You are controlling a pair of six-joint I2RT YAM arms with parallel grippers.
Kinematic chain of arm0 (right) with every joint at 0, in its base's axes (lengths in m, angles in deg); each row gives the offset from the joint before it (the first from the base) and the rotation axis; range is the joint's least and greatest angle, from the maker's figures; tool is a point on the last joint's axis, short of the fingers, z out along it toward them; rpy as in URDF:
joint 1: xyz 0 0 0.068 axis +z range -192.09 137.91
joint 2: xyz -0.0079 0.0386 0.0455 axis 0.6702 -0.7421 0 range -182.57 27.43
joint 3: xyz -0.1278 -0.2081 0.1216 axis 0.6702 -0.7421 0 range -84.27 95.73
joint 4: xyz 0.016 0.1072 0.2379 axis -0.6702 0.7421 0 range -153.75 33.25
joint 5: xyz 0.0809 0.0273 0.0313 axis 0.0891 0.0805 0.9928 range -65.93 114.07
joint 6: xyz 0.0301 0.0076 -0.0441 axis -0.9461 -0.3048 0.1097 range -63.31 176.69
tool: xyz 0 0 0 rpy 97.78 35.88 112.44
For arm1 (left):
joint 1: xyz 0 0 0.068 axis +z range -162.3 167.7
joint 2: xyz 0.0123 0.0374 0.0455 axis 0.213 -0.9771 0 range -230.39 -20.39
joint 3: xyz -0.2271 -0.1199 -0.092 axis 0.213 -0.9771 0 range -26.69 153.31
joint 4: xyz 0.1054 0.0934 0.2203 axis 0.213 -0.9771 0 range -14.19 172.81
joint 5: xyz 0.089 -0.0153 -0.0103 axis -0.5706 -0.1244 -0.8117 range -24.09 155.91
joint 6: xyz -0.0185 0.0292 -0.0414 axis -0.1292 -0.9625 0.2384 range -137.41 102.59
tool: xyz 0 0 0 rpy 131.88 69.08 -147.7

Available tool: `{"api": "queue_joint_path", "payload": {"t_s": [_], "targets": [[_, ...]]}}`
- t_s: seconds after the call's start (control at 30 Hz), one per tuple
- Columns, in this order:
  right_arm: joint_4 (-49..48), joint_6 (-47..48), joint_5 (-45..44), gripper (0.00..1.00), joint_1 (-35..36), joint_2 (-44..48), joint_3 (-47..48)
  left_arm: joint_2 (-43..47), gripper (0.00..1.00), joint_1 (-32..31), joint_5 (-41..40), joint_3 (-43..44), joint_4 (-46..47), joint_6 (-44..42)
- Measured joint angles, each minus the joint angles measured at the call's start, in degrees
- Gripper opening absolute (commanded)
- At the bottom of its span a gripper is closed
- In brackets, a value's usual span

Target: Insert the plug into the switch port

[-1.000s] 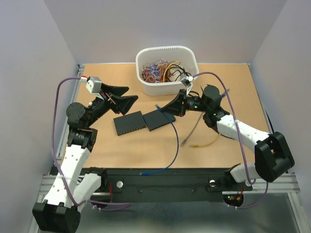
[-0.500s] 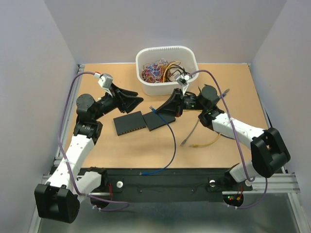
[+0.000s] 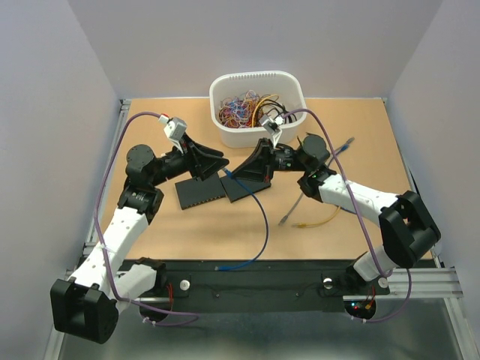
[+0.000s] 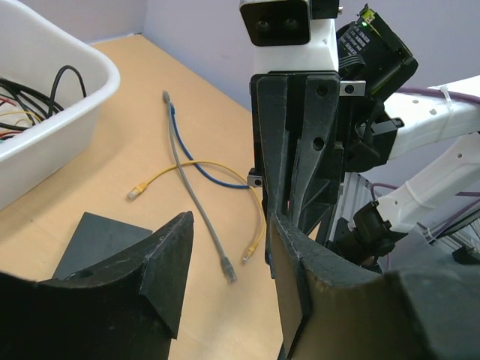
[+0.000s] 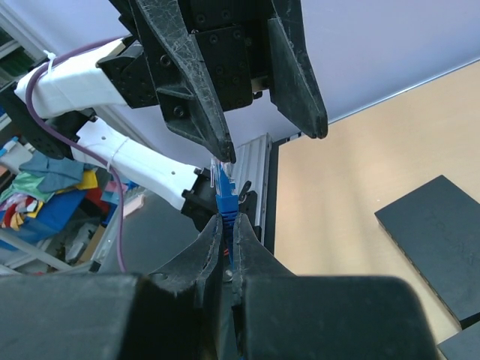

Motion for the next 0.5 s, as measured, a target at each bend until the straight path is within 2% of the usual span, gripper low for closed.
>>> {"api": "queue_joint_path", "payload": {"t_s": [0.13, 0.3, 0.43, 0.5], "targets": [[-0.2, -0.4, -0.3, 0.01, 0.2, -0.1, 0.0, 0.1, 0.45, -0.5, -0.4, 0.2, -0.5, -0.6], [-0.2, -0.7, -0.7, 0.0, 0.2, -0.3, 0.0, 0.3, 0.45, -0.8, -1.0, 0.2, -0.8, -1.1], [-0.7, -0.8, -1.3, 0.0, 0.4, -1.0, 0.0, 0.5, 0.55, -1.0, -1.2, 0.2, -1.1, -1.2], [-1.0, -0.8, -1.7, 0.0, 0.5, -1.4, 0.0, 0.6, 0.57, -1.0, -1.3, 0.2, -1.6, -1.5]]}}
